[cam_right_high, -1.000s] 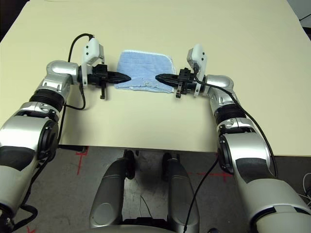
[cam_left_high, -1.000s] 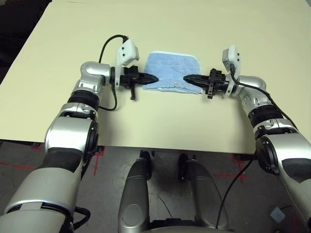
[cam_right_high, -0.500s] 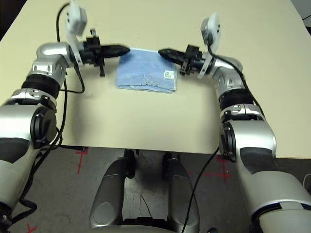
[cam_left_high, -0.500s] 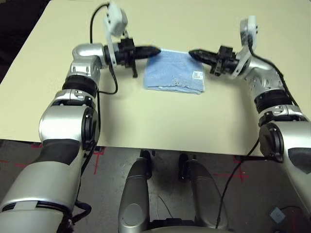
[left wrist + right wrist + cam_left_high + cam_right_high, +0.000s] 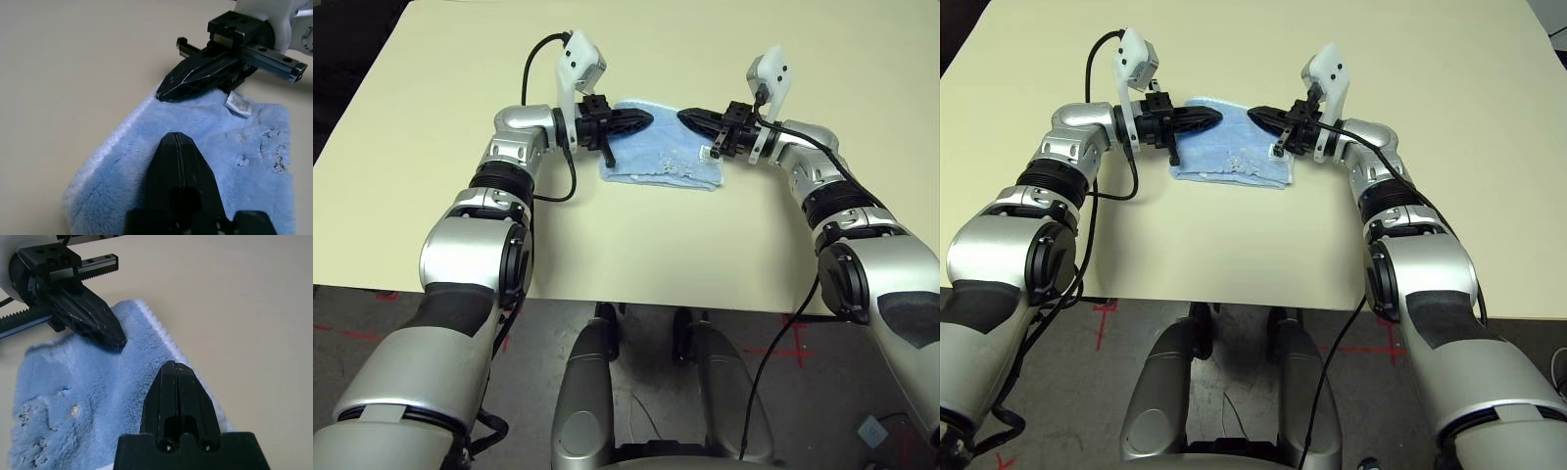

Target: Fold the towel and set it aside.

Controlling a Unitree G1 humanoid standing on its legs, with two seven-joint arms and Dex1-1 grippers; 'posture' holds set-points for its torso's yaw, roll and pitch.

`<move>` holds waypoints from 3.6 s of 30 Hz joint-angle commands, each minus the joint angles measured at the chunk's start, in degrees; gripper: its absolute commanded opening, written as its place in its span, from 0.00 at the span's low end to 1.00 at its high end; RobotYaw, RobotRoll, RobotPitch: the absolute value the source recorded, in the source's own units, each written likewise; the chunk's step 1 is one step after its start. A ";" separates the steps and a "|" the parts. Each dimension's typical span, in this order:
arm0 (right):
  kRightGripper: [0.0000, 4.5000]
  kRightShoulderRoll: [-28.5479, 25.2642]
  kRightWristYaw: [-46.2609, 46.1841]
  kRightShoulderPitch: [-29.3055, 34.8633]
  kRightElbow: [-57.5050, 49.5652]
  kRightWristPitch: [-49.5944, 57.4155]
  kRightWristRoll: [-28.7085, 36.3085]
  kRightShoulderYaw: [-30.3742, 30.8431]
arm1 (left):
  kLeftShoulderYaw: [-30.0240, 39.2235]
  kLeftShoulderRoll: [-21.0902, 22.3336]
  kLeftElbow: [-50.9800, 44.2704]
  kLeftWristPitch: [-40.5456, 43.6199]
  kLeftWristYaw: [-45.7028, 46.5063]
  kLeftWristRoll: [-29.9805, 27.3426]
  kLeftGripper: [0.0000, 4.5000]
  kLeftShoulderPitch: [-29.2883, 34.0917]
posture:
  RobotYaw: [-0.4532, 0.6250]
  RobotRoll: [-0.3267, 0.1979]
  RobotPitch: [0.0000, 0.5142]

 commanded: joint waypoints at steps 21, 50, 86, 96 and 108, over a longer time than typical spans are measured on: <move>0.00 -3.14 0.93 5.66 0.45 0.54 -3.51 1.78 | -0.90 4.61 2.72 2.38 11.40 4.22 0.00 3.72 | 0.35 0.62 0.70; 0.95 -17.19 8.83 12.46 -26.55 72.89 21.14 -6.66 | -0.14 14.17 -23.81 3.29 -21.98 -13.06 0.97 13.54 | 0.38 0.62 0.69; 0.44 -0.10 -19.22 12.73 -35.39 88.96 30.67 -13.14 | -3.51 16.52 -36.01 9.70 -21.98 -17.97 1.00 20.34 | 0.41 0.62 0.72; 0.01 -0.63 -22.03 12.86 -35.55 83.21 32.96 -17.64 | -4.68 16.73 -35.75 9.67 -21.98 -18.24 1.00 20.44 | 0.39 0.62 0.72; 0.01 -4.88 -27.33 7.61 -20.80 43.38 28.83 -25.54 | -3.94 15.49 -34.70 9.91 -21.57 -17.93 1.00 20.04 | 0.37 0.62 0.70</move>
